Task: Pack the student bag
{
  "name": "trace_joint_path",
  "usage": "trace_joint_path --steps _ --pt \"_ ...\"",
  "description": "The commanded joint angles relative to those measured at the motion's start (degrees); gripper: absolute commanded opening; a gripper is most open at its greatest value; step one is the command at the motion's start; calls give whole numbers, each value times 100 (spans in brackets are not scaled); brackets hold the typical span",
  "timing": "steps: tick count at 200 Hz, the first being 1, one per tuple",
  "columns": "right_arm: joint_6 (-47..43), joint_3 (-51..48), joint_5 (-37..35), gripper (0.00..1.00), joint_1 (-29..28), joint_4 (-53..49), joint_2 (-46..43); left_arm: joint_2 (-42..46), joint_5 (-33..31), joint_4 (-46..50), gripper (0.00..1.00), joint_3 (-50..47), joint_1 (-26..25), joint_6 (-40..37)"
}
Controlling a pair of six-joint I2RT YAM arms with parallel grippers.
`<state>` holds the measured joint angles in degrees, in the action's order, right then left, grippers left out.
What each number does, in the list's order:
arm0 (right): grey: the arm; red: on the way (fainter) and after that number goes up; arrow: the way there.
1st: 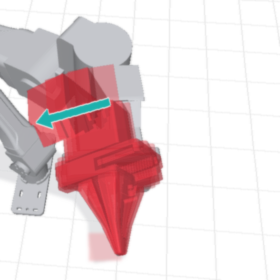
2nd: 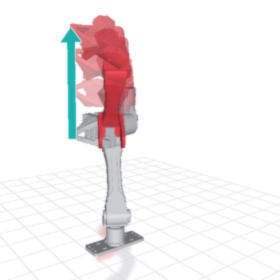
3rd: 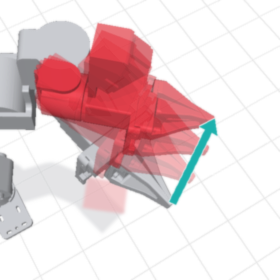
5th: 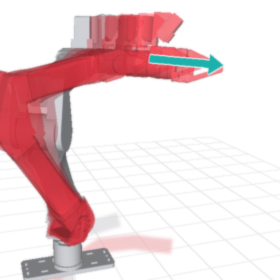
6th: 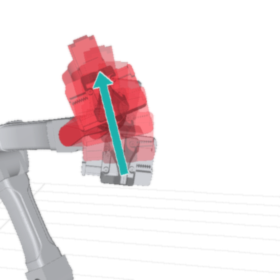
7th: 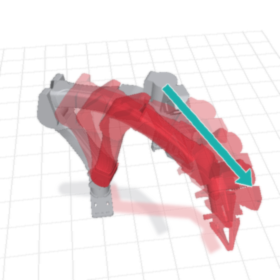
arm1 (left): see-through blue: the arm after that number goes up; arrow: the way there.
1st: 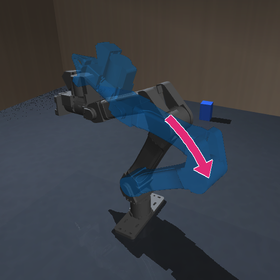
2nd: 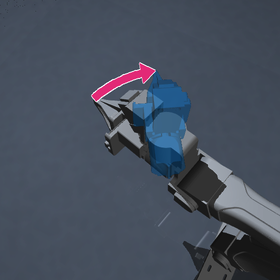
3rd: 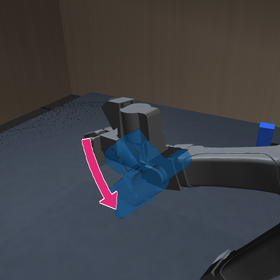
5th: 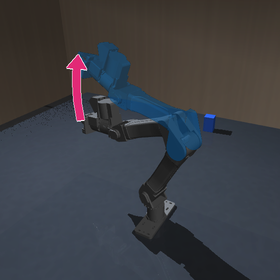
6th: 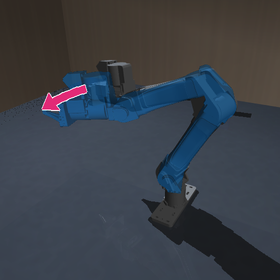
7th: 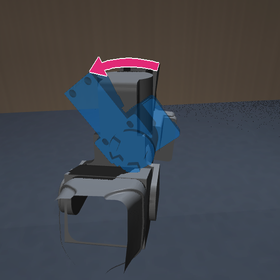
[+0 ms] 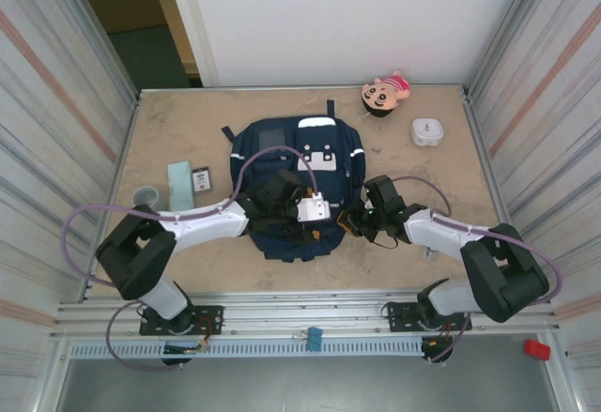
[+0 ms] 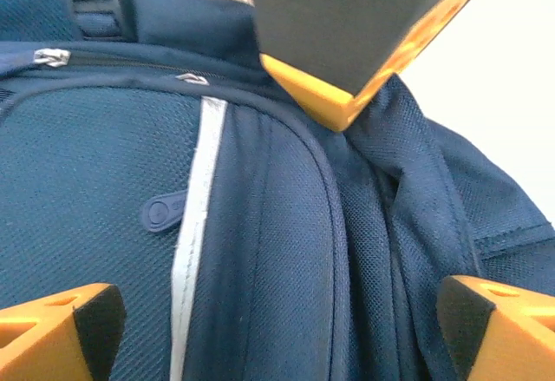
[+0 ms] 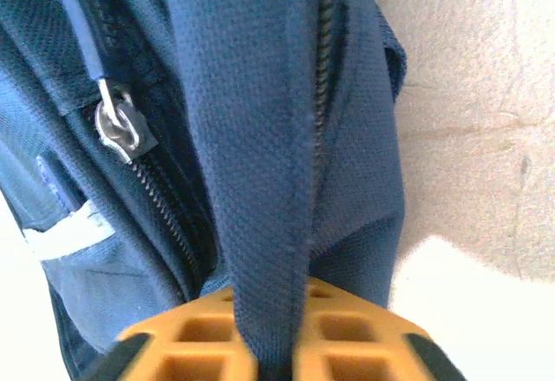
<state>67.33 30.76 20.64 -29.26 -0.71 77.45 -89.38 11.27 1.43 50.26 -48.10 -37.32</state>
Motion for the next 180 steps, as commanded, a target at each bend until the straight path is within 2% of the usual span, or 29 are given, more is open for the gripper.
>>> trace_joint_path --steps 1,25,47,89,113,136,152,158,180 --pt "-391 -132 -84 2 -19 721 -314 580 78 -229 95 -89 168 372" --pt "-879 -175 124 0 -28 1127 -834 716 189 -214 94 51 428 602" --pt "-1232 -164 201 0 -20 1398 -1193 549 298 -32 93 236 470 270" --pt "-1440 -18 527 0 -10 1695 -1132 240 548 10 93 371 367 139" --pt "-1493 4 683 0 -10 1879 -1083 -19 42 -262 86 362 365 200" --pt "-1577 9 776 0 -1 1886 -1140 -384 -311 -395 72 460 433 152" --pt "-1652 18 842 1 24 1774 -1229 -549 -606 -498 53 494 449 119" --pt "-1688 13 845 1 45 1707 -1286 -568 -652 -556 44 483 463 72" --pt "-1771 -53 832 4 152 1515 -1551 -451 -823 -688 1 514 468 -3"
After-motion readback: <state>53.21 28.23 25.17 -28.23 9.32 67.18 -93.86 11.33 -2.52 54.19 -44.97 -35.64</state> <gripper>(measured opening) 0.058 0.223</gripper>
